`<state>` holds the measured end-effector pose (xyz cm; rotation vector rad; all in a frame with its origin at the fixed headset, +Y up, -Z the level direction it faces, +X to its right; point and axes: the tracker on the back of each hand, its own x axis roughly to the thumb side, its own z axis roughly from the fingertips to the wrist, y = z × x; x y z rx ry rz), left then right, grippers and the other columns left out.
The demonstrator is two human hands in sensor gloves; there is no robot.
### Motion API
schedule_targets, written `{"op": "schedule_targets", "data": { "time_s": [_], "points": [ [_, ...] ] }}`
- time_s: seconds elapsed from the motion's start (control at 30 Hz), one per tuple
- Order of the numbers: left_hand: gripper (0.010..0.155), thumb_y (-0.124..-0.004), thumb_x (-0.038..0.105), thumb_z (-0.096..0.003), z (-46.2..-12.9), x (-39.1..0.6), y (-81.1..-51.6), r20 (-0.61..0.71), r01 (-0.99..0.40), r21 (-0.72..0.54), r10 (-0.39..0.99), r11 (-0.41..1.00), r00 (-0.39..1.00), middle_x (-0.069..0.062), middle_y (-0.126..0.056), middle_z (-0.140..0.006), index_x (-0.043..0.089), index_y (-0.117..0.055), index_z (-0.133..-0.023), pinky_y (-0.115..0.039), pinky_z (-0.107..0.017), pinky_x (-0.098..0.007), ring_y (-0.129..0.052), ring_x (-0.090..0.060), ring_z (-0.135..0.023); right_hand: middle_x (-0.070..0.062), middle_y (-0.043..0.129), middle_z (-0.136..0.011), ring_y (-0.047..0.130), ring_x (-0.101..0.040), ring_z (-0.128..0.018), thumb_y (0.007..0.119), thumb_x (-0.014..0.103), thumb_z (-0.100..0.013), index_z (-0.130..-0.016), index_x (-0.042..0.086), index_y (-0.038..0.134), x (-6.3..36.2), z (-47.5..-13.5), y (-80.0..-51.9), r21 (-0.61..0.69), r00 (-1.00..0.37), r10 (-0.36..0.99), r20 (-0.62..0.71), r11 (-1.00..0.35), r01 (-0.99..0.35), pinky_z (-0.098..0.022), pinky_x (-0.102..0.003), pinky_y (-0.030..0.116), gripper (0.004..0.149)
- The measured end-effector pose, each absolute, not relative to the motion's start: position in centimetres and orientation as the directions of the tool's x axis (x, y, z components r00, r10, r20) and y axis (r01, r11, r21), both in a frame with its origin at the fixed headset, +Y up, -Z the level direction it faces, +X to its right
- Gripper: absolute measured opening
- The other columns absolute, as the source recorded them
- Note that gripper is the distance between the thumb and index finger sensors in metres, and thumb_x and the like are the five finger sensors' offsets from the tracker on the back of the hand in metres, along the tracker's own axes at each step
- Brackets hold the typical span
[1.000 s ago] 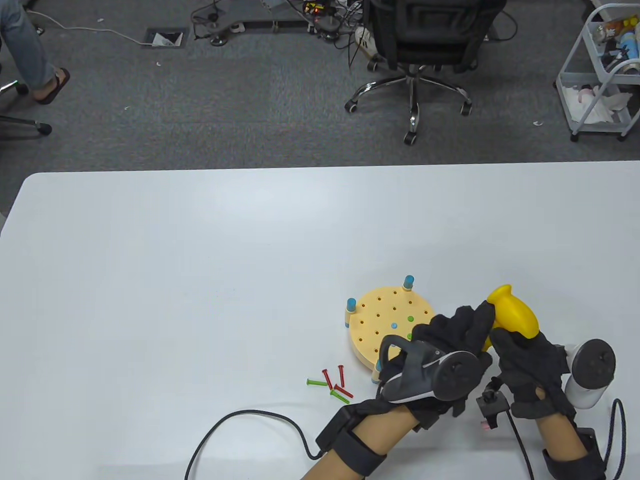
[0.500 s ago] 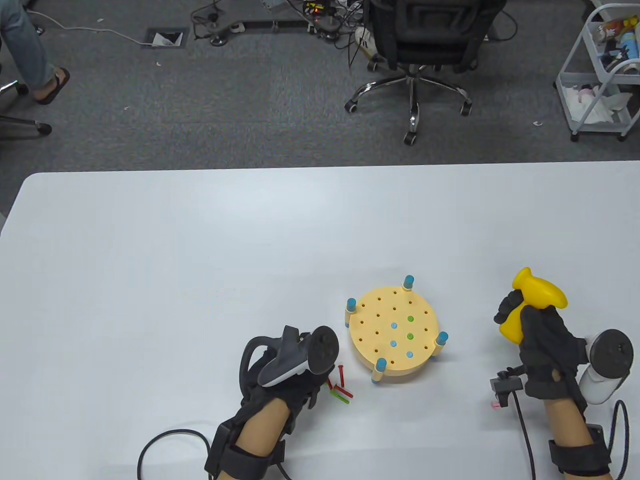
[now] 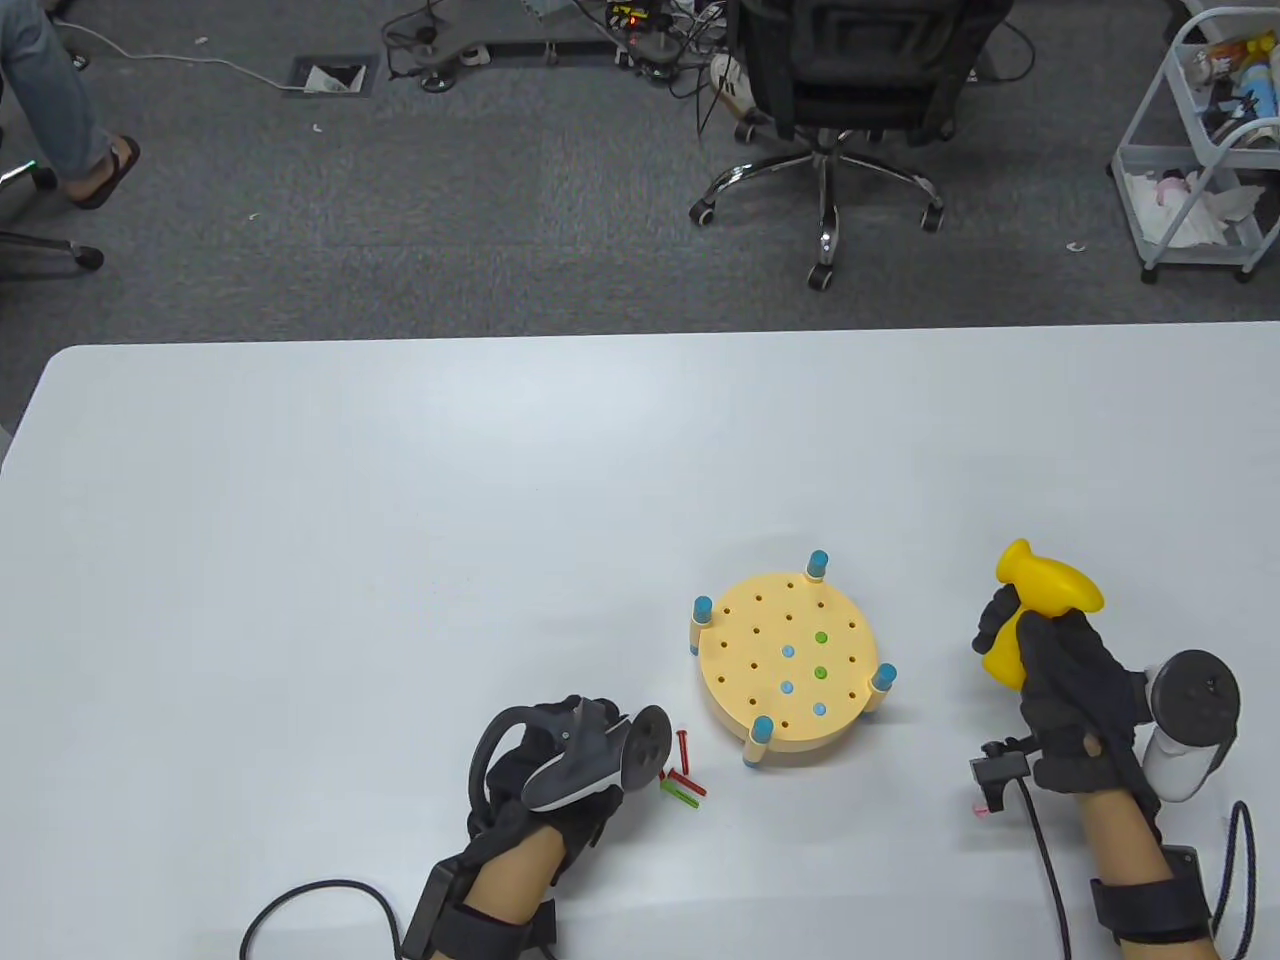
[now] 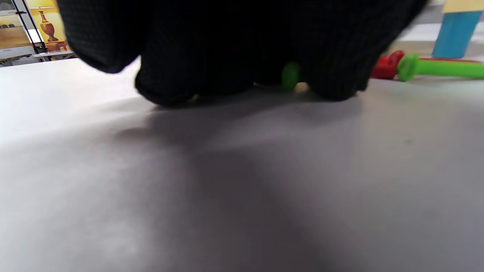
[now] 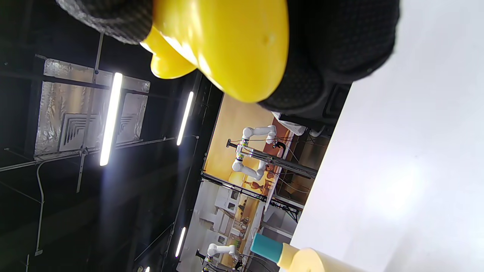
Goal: Hammer toy nails into tap bench
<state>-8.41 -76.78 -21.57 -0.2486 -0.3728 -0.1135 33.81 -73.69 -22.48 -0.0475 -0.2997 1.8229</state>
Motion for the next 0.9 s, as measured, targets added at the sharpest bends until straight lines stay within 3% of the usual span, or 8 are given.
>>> {"op": "schedule_targets", "data": {
  "time_s": [0.13, 0.27, 0.43, 0.53, 0.67, 0.8, 0.9],
  "points": [
    [0.046, -0.086, 0.035, -0.0348, -21.5, -8.4, -76.9, 0.392, 0.138, -0.223, -0.041, 0.965, 0.919, -0.009, -0.091, -0.066, 0.024, -0.080, -0.079, -0.073, -0.050, -0.051, -0.091, -0.028, -0.054, -0.012, 0.084, -0.077, 0.095, -0.023, -0.057, 0.059, 0.054, -0.045, -0.090, 0.012, 0.069, 33.7, -22.4, -73.8, -0.226, -0.285, 0.951, 0.121, -0.254, -0.941, -0.047, -0.042, 0.080, 0.063],
    [0.047, -0.081, 0.034, -0.0368, -21.1, -7.9, -77.1, 0.439, 0.207, -0.208, -0.098, 0.956, 0.893, -0.010, -0.089, -0.064, 0.020, -0.076, -0.081, -0.072, -0.050, -0.051, -0.090, -0.027, -0.052, -0.012, 0.084, -0.077, 0.095, -0.023, -0.057, 0.059, 0.054, -0.045, -0.090, 0.012, 0.069, 33.6, -22.4, -73.9, -0.218, -0.288, 0.950, 0.119, -0.258, -0.941, -0.047, -0.042, 0.080, 0.063],
    [0.043, -0.072, 0.038, -0.0361, -21.4, -8.5, -76.5, 0.413, 0.276, -0.188, -0.179, 0.943, 0.893, -0.003, -0.093, -0.068, 0.027, -0.075, -0.078, -0.075, -0.054, -0.051, -0.095, -0.023, -0.057, -0.012, 0.084, -0.078, 0.095, -0.023, -0.057, 0.059, 0.054, -0.045, -0.090, 0.012, 0.069, 33.5, -22.4, -73.8, -0.204, -0.280, 0.953, 0.120, -0.252, -0.946, -0.047, -0.042, 0.080, 0.063],
    [0.041, -0.071, 0.037, -0.0370, -21.8, -10.0, -75.1, 0.323, 0.133, -0.195, -0.064, 0.972, 0.944, -0.002, -0.095, -0.069, 0.028, -0.073, -0.077, -0.083, -0.049, -0.050, -0.103, -0.020, -0.057, -0.012, 0.084, -0.078, 0.095, -0.023, -0.057, 0.059, 0.054, -0.045, -0.090, 0.012, 0.070, 33.4, -22.4, -73.8, -0.198, -0.272, 0.955, 0.119, -0.245, -0.949, -0.048, -0.042, 0.080, 0.063],
    [0.040, -0.077, 0.035, -0.0371, -22.1, -10.9, -72.7, 0.295, -0.066, -0.100, 0.093, 0.993, 0.951, -0.006, -0.098, -0.062, 0.029, -0.076, -0.077, -0.086, -0.041, -0.048, -0.104, -0.018, -0.044, -0.012, 0.085, -0.077, 0.095, -0.023, -0.057, 0.059, 0.054, -0.045, -0.090, 0.012, 0.069, 33.4, -22.5, -73.9, -0.193, -0.271, 0.955, 0.122, -0.245, -0.950, -0.047, -0.042, 0.080, 0.063],
    [0.041, -0.081, 0.035, -0.0359, -22.0, -9.0, -69.9, 0.333, -0.135, 0.026, 0.119, 0.991, 0.935, -0.007, -0.100, -0.061, 0.029, -0.081, -0.076, -0.086, -0.041, -0.047, -0.104, -0.019, -0.043, -0.012, 0.085, -0.077, 0.095, -0.023, -0.057, 0.059, 0.054, -0.045, -0.090, 0.012, 0.070, 33.3, -22.6, -74.0, -0.181, -0.270, 0.956, 0.119, -0.246, -0.952, -0.047, -0.042, 0.080, 0.063],
    [0.041, -0.083, 0.034, -0.0351, -22.4, -5.6, -68.0, 0.374, -0.058, 0.089, 0.021, 0.994, 0.927, -0.008, -0.100, -0.060, 0.029, -0.083, -0.075, -0.086, -0.040, -0.047, -0.103, -0.020, -0.041, -0.012, 0.085, -0.077, 0.095, -0.023, -0.056, 0.059, 0.054, -0.045, -0.090, 0.012, 0.070, 33.1, -22.7, -74.2, -0.174, -0.275, 0.954, 0.118, -0.253, -0.952, -0.047, -0.042, 0.080, 0.063]
  ]
}}
